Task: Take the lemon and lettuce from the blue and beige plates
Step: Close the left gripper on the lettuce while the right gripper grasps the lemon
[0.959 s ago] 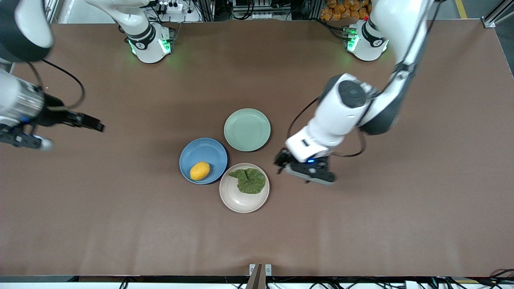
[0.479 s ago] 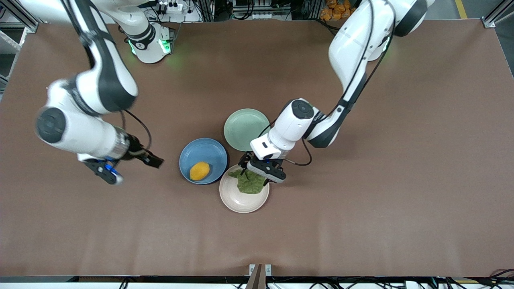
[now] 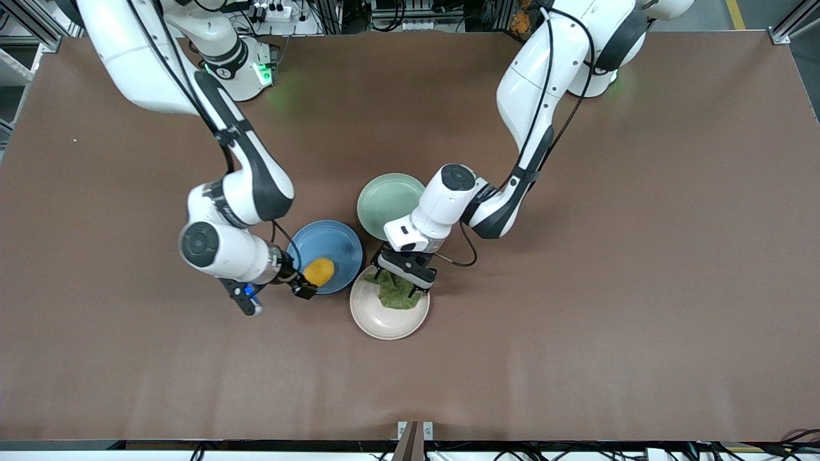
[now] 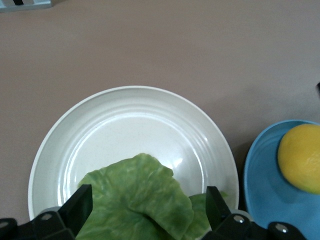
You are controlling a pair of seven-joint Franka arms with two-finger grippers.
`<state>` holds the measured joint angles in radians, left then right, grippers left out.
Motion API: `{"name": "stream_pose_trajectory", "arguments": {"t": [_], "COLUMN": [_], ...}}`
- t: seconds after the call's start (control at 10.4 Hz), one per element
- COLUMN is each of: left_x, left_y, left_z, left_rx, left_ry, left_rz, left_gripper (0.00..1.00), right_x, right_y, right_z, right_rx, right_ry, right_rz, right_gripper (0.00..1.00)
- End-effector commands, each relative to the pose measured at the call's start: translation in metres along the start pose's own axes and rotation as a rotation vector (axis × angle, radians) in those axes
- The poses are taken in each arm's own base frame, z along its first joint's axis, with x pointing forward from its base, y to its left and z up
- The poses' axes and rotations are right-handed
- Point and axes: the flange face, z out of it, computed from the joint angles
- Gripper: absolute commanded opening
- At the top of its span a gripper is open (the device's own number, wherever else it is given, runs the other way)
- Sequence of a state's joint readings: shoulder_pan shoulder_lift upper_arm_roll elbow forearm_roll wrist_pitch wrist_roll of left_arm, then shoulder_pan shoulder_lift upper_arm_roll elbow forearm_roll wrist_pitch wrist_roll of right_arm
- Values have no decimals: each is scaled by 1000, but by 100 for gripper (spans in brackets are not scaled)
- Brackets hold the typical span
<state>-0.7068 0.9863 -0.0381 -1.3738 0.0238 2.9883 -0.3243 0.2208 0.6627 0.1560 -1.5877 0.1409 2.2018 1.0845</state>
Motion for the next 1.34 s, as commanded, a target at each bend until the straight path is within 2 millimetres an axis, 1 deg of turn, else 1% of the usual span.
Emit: {"name": "stream_pose_trajectory", "arguments": {"t": [0.0,0.19,0.29,0.38,0.48,0.58,0.67,0.77,0.86,0.96,1.05,1.15,1.25], "left_x": [-8,-9,-13,-17,-20,-23,-25,-26,-26,-25,-23,-20,-20], "left_y": [3,0,-1,3,2,2,1,1,1,1,2,2,-2], "left_z": [17,19,22,25,28,30,31,32,32,31,28,25,25], "left_rx": [41,52,55,54,58,58,59,60,60,60,60,60,67], "left_ry": [19,19,12,7,2,-2,-5,-7,-8,-7,-4,-2,-6], "left_rz": [58,71,73,82,84,84,82,82,82,81,85,86,83], "left_gripper": [100,100,99,97,96,81,70,65,50,27,5,0,0], "right_x": [-8,-7,-7,-7,-4,-2,1,-1,4,10,16,27,39], "right_y": [-8,-5,-5,-5,-4,-4,-3,-5,-1,5,16,33,48], "right_z": [24,37,38,38,37,35,31,22,6,-21,-51,-75,-88], "right_rx": [-22,-38,-37,-36,-33,-30,-30,-24,-33,-40,-66,-93,-116], "right_ry": [-20,-31,-30,-28,-29,-27,-28,-27,-37,-57,-78,-100,-121], "right_rz": [10,14,12,4,6,3,-6,-32,-45,-74,-122,-189,-258], "right_gripper": [100,100,100,65,43,27,18,1,0,0,0,0,0]}}
